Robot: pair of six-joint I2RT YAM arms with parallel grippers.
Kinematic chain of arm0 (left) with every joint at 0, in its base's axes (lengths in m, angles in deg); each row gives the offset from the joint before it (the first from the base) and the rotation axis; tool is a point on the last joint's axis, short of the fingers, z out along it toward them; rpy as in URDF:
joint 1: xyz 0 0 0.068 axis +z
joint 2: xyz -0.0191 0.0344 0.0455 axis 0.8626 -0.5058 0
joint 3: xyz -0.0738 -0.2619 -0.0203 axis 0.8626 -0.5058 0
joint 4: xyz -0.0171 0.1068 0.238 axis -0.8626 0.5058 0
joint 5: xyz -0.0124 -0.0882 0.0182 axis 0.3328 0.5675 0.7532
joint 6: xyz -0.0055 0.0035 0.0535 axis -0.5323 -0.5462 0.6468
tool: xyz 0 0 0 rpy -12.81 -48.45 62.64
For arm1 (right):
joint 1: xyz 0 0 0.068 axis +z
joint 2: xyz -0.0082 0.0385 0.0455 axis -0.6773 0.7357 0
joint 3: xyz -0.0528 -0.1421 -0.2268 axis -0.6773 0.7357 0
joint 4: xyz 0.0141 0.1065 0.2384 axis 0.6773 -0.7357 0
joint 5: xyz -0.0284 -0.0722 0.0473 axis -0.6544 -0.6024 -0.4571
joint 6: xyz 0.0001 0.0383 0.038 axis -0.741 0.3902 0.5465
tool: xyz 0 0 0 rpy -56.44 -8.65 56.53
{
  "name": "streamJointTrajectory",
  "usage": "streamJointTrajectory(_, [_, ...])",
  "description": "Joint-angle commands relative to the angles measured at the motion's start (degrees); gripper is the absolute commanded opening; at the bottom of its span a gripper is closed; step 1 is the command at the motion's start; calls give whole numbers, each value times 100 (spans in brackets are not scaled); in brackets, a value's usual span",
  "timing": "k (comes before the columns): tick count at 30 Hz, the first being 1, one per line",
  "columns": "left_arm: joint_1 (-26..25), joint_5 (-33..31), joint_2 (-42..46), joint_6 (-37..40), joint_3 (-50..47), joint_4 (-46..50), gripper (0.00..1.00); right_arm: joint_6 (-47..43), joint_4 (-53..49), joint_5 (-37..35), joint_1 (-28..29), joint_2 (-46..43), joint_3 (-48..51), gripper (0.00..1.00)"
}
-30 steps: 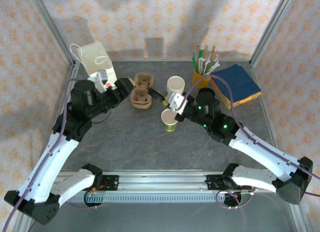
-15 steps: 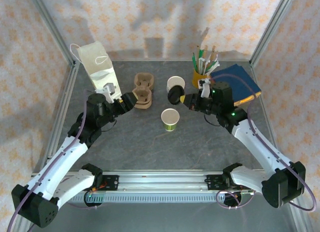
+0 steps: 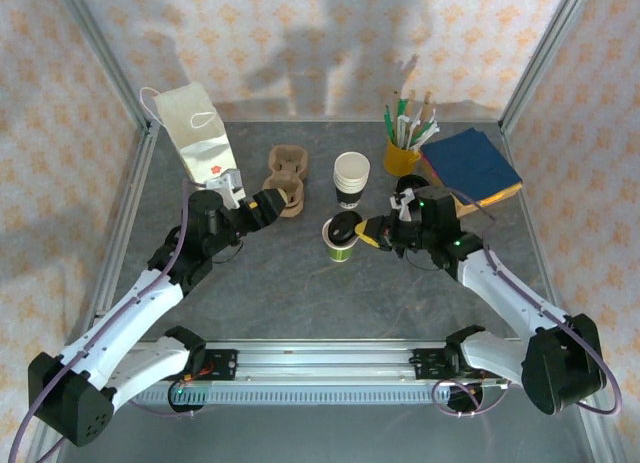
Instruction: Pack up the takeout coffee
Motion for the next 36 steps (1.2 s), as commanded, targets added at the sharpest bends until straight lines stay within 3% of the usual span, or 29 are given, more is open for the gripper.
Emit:
streamJointTrajectory(1, [-68, 52, -32, -33, -23, -244, 80, 174, 494, 151, -49, 99, 61, 0])
streamJointTrajectory(9, [-82, 32, -17, -61, -69, -226, 80, 102, 708, 75, -132, 367, 262, 1])
streamJointTrajectory(20, [-82, 56, -112, -23, 28, -189, 80, -47, 651, -37, -168, 629, 316, 15])
streamJointTrajectory(36, [-84, 114, -279, -32, 68, -176, 80, -338, 427, -159, -181, 914, 275, 23])
